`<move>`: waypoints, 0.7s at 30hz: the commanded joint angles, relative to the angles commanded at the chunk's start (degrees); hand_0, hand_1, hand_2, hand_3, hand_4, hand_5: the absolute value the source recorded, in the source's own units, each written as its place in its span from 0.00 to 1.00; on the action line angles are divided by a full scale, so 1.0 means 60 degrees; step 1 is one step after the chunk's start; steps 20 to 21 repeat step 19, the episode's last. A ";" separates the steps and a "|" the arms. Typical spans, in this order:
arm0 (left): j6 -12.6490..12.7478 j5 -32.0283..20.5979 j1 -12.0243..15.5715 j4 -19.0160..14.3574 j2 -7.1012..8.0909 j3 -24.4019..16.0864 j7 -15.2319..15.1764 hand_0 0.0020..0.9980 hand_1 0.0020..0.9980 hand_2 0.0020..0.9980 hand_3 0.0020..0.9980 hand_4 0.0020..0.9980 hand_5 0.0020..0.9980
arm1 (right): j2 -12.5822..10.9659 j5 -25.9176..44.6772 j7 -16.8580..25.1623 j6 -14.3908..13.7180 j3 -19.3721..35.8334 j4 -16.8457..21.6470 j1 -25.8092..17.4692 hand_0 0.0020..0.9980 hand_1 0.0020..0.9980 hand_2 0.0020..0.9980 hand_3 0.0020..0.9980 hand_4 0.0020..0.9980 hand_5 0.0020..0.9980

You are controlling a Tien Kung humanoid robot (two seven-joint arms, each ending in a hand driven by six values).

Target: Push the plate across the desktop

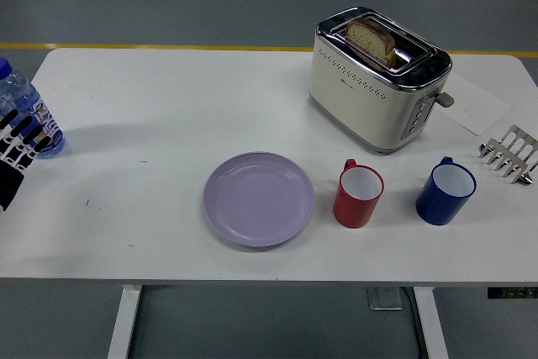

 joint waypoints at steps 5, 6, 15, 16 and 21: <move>-0.0009 0.0010 -0.0016 0.0040 -0.0023 0.0034 0.0010 0.67 0.70 0.70 0.70 0.54 1.00 | -0.0002 0.0065 0.0010 -0.0005 -0.0046 0.0000 -0.0040 0.62 0.57 0.65 0.60 0.42 0.34; -0.0009 0.0017 -0.0021 0.0049 -0.0031 0.0047 0.0017 0.67 0.70 0.70 0.70 0.54 1.00 | -0.0003 0.0085 0.0015 -0.0009 -0.0054 0.0000 -0.0053 0.62 0.57 0.65 0.60 0.41 0.34; -0.0023 0.0026 0.0055 0.0068 -0.0070 0.0111 0.0034 0.68 0.70 0.70 0.69 0.54 1.00 | -0.0018 -0.0097 -0.0011 0.0007 0.0054 0.0000 -0.0134 0.62 0.57 0.65 0.60 0.41 0.34; -0.0024 0.0019 0.0057 0.0075 -0.0075 0.0122 0.0034 0.68 0.70 0.70 0.69 0.54 1.00 | -0.0018 -0.0080 -0.0010 0.0006 0.0040 0.0000 -0.0146 0.62 0.57 0.65 0.60 0.41 0.34; -0.0017 0.0014 0.0046 0.0101 -0.0093 0.0135 0.0030 0.68 0.70 0.70 0.69 0.54 1.00 | -0.0021 -0.0026 -0.0002 0.0003 0.0005 0.0000 -0.0166 0.62 0.57 0.65 0.60 0.41 0.34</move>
